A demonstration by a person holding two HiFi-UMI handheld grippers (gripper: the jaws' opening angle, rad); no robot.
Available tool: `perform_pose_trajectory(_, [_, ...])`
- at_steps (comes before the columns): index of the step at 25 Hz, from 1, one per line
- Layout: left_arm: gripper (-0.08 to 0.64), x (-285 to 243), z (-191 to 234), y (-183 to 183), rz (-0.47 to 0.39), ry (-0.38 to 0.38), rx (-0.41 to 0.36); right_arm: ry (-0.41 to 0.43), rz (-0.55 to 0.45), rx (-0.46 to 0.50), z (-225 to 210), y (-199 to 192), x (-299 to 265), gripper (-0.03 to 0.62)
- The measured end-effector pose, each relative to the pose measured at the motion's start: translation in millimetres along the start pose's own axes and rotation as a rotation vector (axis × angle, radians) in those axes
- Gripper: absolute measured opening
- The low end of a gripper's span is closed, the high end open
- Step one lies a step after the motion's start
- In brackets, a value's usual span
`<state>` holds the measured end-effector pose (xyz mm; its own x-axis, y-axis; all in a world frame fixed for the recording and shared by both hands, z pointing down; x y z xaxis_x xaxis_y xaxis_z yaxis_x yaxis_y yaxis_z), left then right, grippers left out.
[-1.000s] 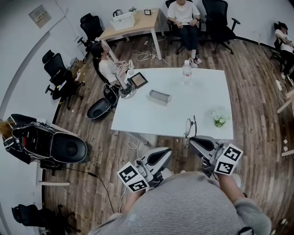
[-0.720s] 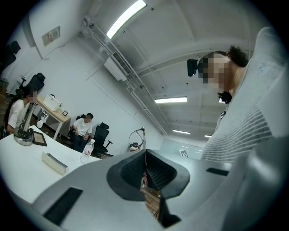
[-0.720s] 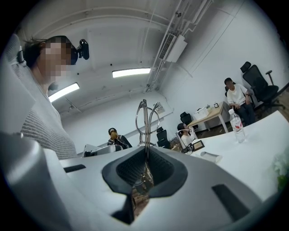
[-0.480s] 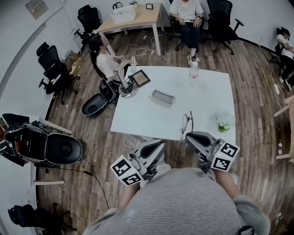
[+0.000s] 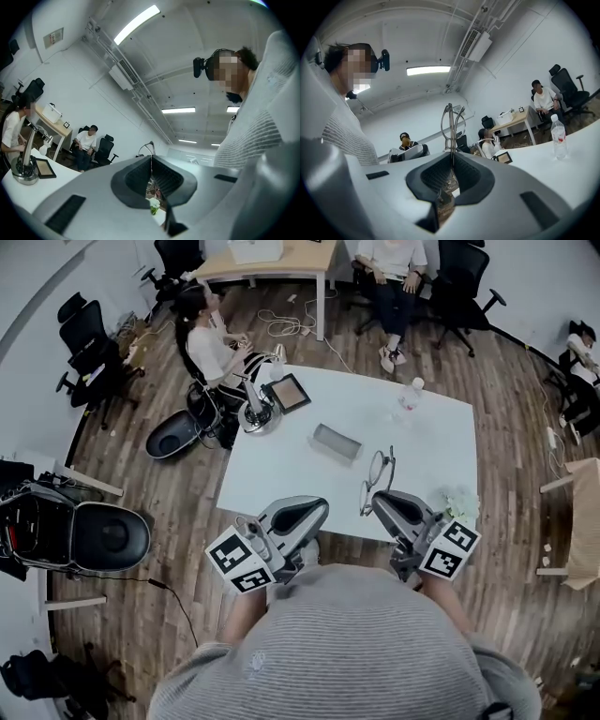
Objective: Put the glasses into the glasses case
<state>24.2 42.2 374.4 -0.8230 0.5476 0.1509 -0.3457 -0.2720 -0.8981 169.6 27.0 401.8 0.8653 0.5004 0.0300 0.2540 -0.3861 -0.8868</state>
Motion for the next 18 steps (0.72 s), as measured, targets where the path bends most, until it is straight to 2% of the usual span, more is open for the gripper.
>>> perform_pose_trajectory(10, [0.012, 4.2, 46.3, 7.5, 0.048, -0.085, -0.016, -0.055, -0.035, 0.006, -20.7, 3.3, -47.3, 0.029])
perform_pose_trajectory(18, [0.012, -9.3, 54.9, 11.9, 0.063, -0.133, -0.038, -0.057, -0.002, 0.009, -32.6, 4.6, -54.7, 0.029])
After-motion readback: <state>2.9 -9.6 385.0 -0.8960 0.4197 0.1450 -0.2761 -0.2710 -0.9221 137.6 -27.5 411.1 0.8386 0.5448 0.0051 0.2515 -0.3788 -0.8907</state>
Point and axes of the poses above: the fingertips, and each gripper's own axes: x backward along the fingers, z to its left, y out of its top, the point moved 3 cm from there along x, backward along the fingers, and after that the axes turned 6 degrees about y, right-handed, at the moved point
